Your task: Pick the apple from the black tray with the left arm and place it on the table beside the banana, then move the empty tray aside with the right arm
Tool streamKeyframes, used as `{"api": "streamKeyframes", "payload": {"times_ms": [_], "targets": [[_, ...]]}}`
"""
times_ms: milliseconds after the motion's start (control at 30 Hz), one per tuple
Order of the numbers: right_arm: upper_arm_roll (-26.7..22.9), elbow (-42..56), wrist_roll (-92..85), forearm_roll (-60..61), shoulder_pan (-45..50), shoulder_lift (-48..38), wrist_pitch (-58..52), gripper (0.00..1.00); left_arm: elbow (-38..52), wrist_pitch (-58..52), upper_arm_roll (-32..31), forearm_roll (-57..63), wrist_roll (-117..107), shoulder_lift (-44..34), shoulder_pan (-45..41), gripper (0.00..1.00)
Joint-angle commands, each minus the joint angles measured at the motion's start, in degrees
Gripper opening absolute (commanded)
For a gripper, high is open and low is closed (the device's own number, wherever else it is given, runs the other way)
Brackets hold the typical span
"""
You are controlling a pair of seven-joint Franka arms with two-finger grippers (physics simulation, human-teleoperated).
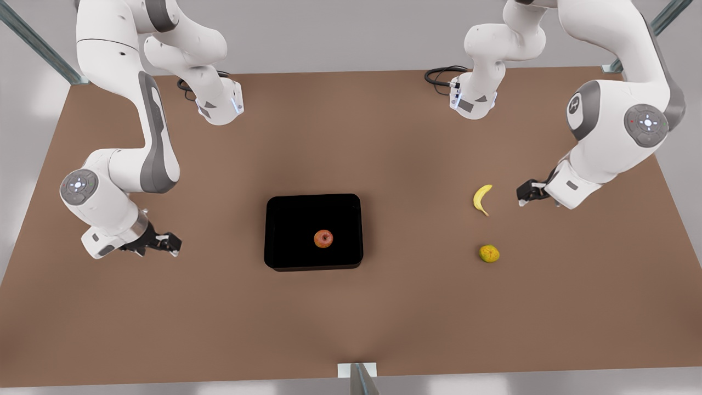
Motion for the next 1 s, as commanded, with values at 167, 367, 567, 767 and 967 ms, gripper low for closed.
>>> {"api": "streamKeyframes", "payload": {"times_ms": [167, 367, 567, 767, 967], "targets": [[-0.10, 7.79, 0.63, 0.08, -1.31, 13.82, 2.24, 1.00, 4.78, 1.93, -2.42, 0.18, -1.87, 4.68, -5.85, 1.00], [-0.37, 19.93, 0.54, -0.01, -1.40, 12.51, -14.81, 1.00, 12.17, 2.54, -2.50, 0.36, -21.90, 13.04, -23.08, 1.00], [-0.54, 22.40, 0.63, -0.01, -2.28, 10.84, -21.05, 1.00, 12.35, 10.44, -2.50, 7.04, -40.88, 19.63, -34.07, 1.00], [-0.28, 22.48, 0.63, -0.01, -2.28, 10.93, -21.05, 1.00, 27.81, 18.36, -2.07, 7.21, -70.77, 38.17, -41.72, 1.00], [-0.19, 22.39, 0.63, -0.01, -2.28, 11.02, -21.05, 1.00, 30.81, 25.38, 0.22, 8.00, -69.81, 45.38, -42.07, 1.00]]}}
